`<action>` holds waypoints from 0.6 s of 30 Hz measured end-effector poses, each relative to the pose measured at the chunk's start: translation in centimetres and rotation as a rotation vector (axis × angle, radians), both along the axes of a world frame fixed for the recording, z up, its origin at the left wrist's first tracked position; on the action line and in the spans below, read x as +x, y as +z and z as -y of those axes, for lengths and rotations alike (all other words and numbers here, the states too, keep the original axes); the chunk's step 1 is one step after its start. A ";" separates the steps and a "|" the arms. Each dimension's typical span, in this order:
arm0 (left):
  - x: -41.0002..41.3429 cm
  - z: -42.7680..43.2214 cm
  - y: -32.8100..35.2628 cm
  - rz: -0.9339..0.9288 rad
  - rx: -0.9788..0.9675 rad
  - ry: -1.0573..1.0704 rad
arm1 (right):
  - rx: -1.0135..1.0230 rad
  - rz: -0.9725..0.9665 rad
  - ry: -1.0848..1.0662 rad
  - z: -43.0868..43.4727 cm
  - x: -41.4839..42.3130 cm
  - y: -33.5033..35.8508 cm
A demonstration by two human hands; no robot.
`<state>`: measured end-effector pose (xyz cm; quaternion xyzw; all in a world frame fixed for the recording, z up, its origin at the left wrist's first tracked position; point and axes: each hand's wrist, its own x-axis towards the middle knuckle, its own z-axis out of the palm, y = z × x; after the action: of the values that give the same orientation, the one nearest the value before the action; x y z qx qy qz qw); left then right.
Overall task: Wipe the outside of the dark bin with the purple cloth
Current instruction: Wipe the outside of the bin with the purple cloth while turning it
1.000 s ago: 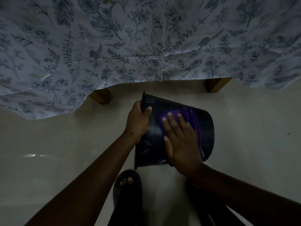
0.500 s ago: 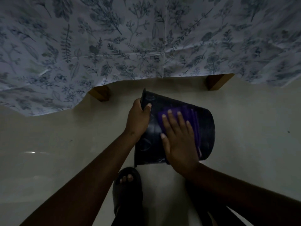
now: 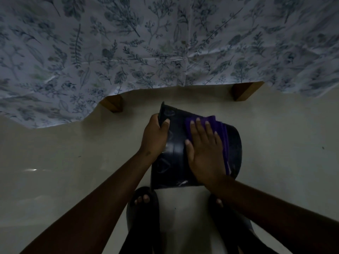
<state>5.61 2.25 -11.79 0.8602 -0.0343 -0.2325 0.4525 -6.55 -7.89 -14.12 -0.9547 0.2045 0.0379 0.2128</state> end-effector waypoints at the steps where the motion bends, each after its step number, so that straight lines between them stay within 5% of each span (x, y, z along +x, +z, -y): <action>1: 0.2 0.2 0.0 -0.002 0.002 -0.004 | -0.001 0.009 0.026 -0.9 -0.1 0.4; 5: 0.4 0.2 0.0 0.012 -0.010 -0.031 | -0.003 0.095 0.107 -1.4 1.6 0.5; 14: -2.9 -1.2 0.6 0.081 -0.028 -0.033 | 0.155 0.148 -0.090 3.4 5.0 -0.4; 18: -2.0 -0.7 0.7 0.100 -0.026 -0.021 | 0.019 0.121 0.008 5.3 2.0 -1.4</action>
<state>3.57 2.96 -11.13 0.8645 -0.0690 -0.1933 0.4588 -4.60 -13.19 -15.50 -0.9540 0.1870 -0.0171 0.2338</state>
